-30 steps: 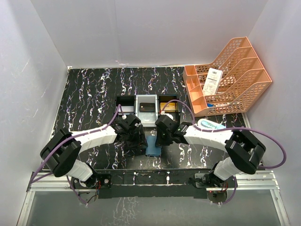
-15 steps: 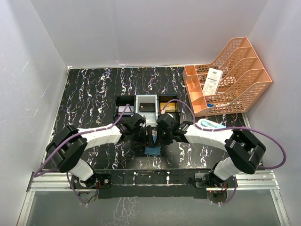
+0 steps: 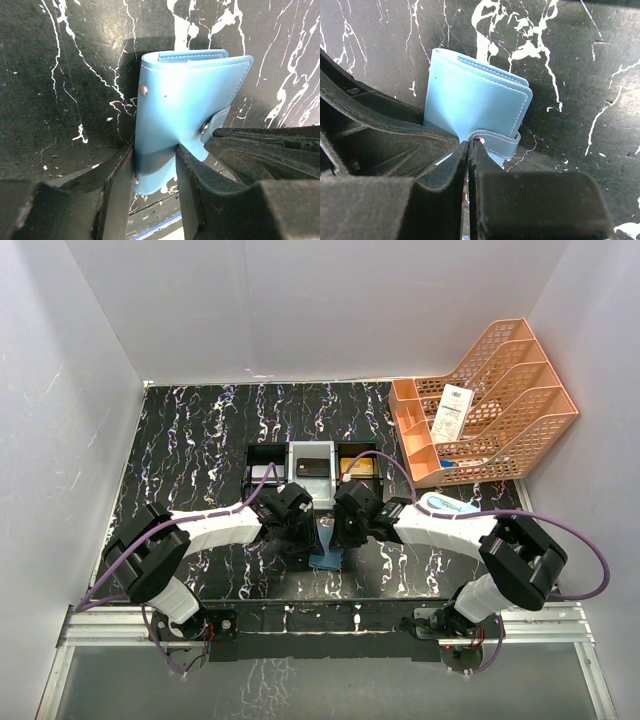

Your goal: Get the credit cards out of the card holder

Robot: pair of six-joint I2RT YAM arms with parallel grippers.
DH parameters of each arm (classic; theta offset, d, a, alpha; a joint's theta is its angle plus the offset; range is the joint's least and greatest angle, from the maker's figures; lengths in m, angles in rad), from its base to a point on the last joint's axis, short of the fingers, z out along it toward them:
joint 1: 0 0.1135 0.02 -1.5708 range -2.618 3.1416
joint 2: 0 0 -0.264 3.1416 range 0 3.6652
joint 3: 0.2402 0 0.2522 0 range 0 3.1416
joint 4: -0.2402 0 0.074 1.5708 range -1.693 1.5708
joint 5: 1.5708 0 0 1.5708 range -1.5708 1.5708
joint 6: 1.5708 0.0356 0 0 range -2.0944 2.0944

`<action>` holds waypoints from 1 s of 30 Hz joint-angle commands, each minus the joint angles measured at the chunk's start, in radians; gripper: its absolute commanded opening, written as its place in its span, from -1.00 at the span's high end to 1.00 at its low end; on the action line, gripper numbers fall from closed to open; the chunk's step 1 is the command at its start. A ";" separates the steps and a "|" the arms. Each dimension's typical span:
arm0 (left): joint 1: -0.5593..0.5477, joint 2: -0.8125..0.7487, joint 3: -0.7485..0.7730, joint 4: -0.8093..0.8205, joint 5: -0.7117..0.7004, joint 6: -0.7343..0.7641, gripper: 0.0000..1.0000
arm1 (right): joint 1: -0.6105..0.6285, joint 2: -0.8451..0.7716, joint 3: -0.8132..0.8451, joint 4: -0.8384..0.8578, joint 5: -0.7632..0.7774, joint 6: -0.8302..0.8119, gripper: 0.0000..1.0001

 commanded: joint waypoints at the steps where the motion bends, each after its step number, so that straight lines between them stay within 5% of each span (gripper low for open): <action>1: -0.014 0.101 -0.077 -0.191 -0.160 0.010 0.31 | -0.005 -0.046 0.031 -0.076 0.058 -0.010 0.96; 10: -0.023 0.115 -0.081 -0.188 -0.168 -0.001 0.41 | -0.007 -0.081 0.018 -0.148 0.113 -0.003 0.97; 18: -0.036 0.073 -0.064 -0.161 -0.160 0.029 0.50 | -0.005 -0.019 0.129 -0.104 0.028 -0.005 0.47; 30: -0.036 0.001 -0.090 -0.116 -0.153 0.004 0.52 | 0.039 0.138 0.179 -0.168 0.075 0.006 0.35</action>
